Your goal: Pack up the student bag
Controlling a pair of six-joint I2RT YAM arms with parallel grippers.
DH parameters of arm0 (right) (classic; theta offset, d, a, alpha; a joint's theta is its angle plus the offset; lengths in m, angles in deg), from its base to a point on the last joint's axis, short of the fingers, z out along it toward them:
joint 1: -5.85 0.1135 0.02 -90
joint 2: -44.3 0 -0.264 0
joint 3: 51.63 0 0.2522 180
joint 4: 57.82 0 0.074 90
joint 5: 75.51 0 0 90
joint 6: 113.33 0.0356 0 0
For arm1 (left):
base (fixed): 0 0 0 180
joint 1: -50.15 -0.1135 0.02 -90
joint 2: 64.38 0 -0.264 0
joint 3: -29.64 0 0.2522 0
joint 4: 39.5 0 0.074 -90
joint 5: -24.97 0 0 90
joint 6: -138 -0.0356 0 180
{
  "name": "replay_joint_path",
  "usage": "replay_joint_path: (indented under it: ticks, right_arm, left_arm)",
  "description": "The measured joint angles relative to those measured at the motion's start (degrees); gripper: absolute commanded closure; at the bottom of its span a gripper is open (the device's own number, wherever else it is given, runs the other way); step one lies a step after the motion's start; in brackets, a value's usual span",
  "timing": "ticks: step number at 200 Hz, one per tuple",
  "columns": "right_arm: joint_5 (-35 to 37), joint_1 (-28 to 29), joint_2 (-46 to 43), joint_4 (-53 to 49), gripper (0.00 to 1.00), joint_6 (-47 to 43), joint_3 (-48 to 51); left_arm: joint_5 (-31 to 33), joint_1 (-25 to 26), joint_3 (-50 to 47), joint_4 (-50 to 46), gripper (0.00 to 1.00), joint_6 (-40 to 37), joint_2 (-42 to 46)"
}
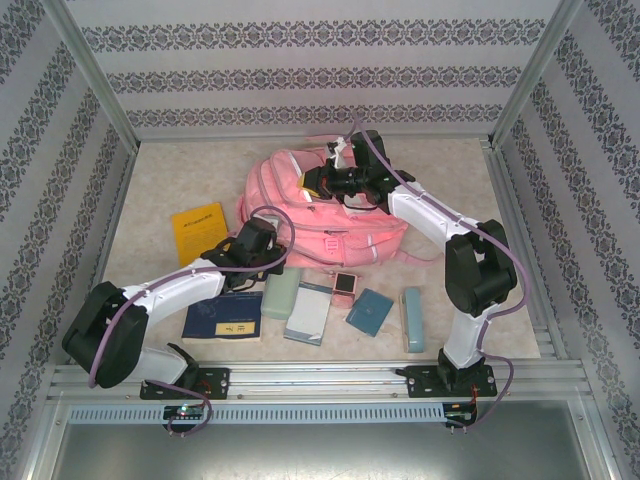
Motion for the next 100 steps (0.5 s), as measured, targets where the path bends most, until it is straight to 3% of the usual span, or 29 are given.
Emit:
replay_joint_path:
  ticks: [22,48,100]
  right_arm:
    - [0.0,0.0,0.0,0.4,1.00,0.5,0.1]
    - [-0.1,0.0,0.0,0.9,1.00,0.7,0.3]
    - [0.3,0.0,0.0,-1.0,1.00,-2.7,0.3]
  left_arm:
    - [0.4,0.2,-0.3,0.2,0.84,0.1,0.0]
    - [0.5,0.3,-0.3,0.2,1.00,0.4,0.0]
    - [1.2,0.4,-0.3,-0.8,1.00,0.4,0.8]
